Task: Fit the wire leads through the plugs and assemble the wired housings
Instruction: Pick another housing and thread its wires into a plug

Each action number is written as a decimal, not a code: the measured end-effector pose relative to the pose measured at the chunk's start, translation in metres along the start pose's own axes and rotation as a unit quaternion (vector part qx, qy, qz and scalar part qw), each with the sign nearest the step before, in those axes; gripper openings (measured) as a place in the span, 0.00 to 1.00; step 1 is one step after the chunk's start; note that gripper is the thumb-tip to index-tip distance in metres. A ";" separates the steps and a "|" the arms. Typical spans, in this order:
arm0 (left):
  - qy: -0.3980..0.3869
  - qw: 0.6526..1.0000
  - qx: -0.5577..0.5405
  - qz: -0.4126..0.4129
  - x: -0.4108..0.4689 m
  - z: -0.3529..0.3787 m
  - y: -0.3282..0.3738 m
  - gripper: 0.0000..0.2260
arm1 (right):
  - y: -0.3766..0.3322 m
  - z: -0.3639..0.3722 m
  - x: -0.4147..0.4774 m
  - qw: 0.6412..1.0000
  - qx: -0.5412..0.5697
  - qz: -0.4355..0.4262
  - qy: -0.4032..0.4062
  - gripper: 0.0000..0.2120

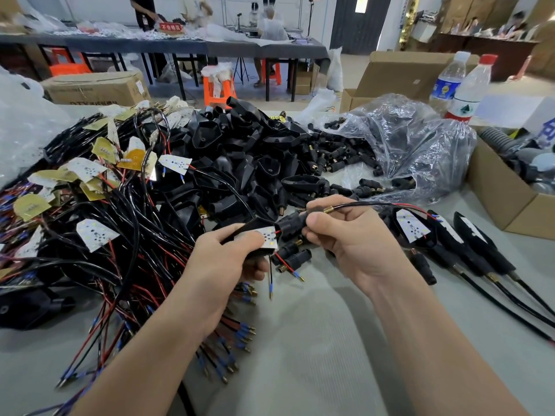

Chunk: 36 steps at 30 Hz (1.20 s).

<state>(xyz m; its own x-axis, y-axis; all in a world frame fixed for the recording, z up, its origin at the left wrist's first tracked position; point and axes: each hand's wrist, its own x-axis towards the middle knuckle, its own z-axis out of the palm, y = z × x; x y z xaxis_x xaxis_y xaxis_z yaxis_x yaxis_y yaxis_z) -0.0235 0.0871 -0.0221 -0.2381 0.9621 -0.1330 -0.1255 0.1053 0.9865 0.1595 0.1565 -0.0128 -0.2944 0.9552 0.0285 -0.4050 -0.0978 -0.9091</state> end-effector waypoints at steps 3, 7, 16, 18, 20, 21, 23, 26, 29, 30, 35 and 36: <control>0.013 0.997 0.051 0.049 -0.003 0.002 -0.002 0.10 | -0.001 -0.002 0.000 0.999 0.029 0.009 -0.020 0.09; -0.022 0.999 0.042 0.026 -0.005 0.004 0.002 0.11 | -0.002 -0.004 -0.001 0.997 0.060 0.028 -0.027 0.10; 0.007 0.996 0.022 0.081 -0.008 0.006 -0.001 0.11 | -0.001 0.001 -0.002 0.999 -0.002 0.022 -0.023 0.09; 0.018 0.994 0.037 0.099 -0.009 0.007 -0.003 0.12 | -0.001 0.002 -0.003 0.999 -0.001 0.021 -0.032 0.08; 0.014 0.993 0.045 0.106 -0.008 0.007 -0.004 0.11 | 0.000 0.002 -0.002 0.999 -0.015 0.012 -0.027 0.10; 0.012 0.992 0.053 0.111 -0.008 0.005 -0.004 0.11 | 0.001 0.003 -0.002 0.999 -0.024 0.009 -0.025 0.11; 0.012 0.991 0.065 0.119 -0.007 0.004 -0.004 0.11 | 0.003 0.005 -0.003 0.999 -0.030 0.014 -0.024 0.11; 0.009 0.990 0.066 0.121 -0.009 0.004 -0.004 0.12 | 0.004 0.008 -0.004 0.999 -0.031 0.028 -0.022 0.09; 0.003 0.991 0.054 0.120 -0.009 0.006 -0.004 0.10 | 0.007 0.012 -0.005 0.998 -0.028 0.034 -0.035 0.07; 0.003 0.992 0.045 0.118 -0.009 0.006 -0.004 0.09 | 0.007 0.014 -0.006 0.999 -0.033 0.027 -0.033 0.07; -0.002 0.993 0.055 0.104 -0.006 0.003 0.002 0.07 | 0.003 0.017 -0.007 0.998 -0.057 -0.031 -0.007 0.11; 0.002 0.992 0.062 0.107 -0.005 0.001 0.003 0.09 | 0.001 0.016 -0.007 0.997 -0.059 -0.039 -0.002 0.12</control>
<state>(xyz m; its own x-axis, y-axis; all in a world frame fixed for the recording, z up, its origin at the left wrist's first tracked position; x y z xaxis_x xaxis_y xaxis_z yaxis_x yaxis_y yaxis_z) -0.0219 0.0826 -0.0186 -0.2508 0.9647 0.0803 0.0471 -0.0707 0.9964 0.1475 0.1456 -0.0074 -0.2694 0.9575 0.1031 -0.3222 0.0113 -0.9466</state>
